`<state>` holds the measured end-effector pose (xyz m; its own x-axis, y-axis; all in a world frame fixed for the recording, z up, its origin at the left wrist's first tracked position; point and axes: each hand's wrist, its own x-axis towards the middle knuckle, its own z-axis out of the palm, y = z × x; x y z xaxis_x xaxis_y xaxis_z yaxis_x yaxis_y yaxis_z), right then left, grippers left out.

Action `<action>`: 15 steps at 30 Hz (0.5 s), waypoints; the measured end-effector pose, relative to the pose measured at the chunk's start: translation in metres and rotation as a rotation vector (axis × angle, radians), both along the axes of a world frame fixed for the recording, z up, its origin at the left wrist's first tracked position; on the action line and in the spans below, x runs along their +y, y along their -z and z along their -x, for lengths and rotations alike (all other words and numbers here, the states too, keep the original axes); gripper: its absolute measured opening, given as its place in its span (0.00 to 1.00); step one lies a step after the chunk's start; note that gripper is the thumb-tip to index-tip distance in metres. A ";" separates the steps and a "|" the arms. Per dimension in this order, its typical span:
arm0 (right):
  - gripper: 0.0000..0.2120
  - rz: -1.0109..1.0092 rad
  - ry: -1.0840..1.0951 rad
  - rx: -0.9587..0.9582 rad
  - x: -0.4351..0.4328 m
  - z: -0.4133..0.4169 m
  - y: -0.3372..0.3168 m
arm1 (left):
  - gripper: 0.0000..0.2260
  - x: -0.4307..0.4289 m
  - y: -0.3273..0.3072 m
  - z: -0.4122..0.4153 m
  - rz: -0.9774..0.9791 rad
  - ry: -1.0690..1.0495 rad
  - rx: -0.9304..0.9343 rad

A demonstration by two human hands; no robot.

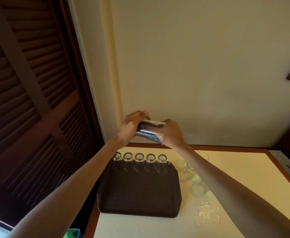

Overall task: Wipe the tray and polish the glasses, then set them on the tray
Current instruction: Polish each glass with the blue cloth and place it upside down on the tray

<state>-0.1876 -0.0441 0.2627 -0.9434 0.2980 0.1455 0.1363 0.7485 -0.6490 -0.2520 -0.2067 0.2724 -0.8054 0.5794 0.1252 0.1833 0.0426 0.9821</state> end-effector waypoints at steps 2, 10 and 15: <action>0.02 -0.473 0.053 0.170 0.004 -0.005 -0.006 | 0.19 -0.001 -0.002 -0.003 0.061 0.060 -0.284; 0.15 0.270 -0.024 0.047 -0.004 0.006 0.018 | 0.18 -0.002 0.001 -0.006 0.050 -0.119 -0.071; 0.21 0.866 -0.159 -0.384 -0.014 -0.009 0.007 | 0.16 -0.008 0.000 -0.006 0.014 -0.182 0.089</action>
<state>-0.1783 -0.0584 0.2560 -0.9197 0.0211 -0.3921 0.3927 0.0582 -0.9178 -0.2459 -0.2147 0.2729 -0.8831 0.4273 0.1938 0.2577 0.0966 0.9614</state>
